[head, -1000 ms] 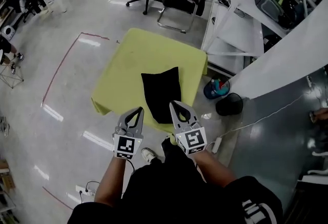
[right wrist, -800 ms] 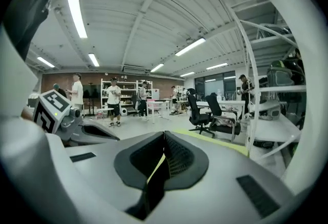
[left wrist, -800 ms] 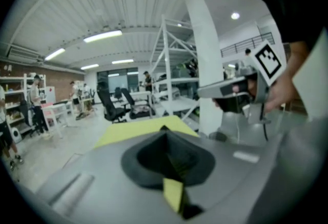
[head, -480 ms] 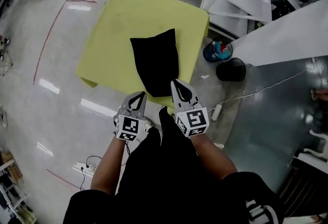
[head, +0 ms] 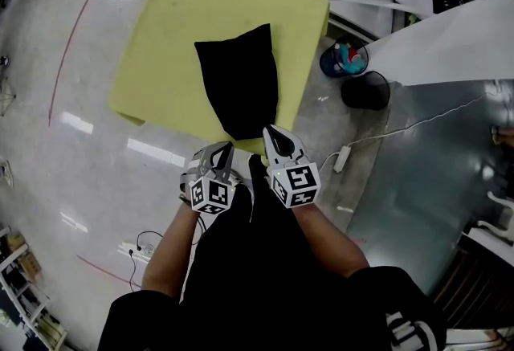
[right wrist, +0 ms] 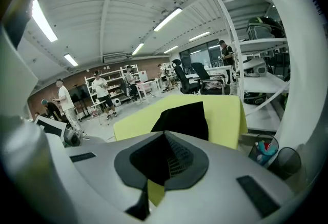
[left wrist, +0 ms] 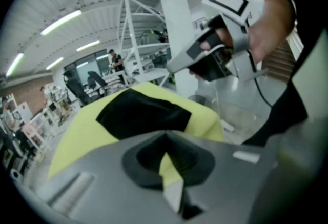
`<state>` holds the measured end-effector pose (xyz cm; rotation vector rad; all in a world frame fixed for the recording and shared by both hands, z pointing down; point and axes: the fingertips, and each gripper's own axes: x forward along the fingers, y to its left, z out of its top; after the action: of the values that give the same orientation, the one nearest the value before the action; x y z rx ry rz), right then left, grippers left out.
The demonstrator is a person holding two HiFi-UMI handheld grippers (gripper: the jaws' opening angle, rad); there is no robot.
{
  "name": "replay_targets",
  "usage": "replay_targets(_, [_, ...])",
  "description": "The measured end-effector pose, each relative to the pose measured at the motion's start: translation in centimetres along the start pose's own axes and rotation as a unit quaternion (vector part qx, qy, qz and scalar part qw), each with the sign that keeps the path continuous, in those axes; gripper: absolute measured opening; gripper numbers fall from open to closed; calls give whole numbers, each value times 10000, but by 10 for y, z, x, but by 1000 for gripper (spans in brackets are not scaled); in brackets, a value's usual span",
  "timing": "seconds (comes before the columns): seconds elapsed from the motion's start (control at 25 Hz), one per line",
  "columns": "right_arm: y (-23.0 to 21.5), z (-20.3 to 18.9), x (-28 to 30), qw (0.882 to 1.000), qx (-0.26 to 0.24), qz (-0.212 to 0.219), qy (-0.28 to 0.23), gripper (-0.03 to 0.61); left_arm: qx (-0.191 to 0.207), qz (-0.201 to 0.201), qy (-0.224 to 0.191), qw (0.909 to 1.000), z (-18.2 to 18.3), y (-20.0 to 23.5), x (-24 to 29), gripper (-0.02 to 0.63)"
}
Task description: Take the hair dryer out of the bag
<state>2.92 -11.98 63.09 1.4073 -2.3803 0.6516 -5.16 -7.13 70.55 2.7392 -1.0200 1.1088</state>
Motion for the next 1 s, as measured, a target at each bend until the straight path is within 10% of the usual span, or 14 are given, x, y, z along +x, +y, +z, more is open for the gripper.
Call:
replay_targets(0.28, [3, -12, 0, 9999, 21, 96, 142, 6, 1103, 95, 593, 9921, -18, -8, 18, 167])
replay_targets(0.6, [0, -32, -1, 9991, -62, 188, 363, 6, 1908, 238, 925, 9770, -23, -11, 46, 164])
replay_targets(0.76, [7, -49, -2, 9971, -299, 357, 597, 6, 1661, 372, 770, 9824, -9, 0, 46, 31])
replay_targets(1.0, [17, -71, -3, 9934, -506, 573, 856, 6, 840, 90, 603, 9946, 17, 18, 41, 18])
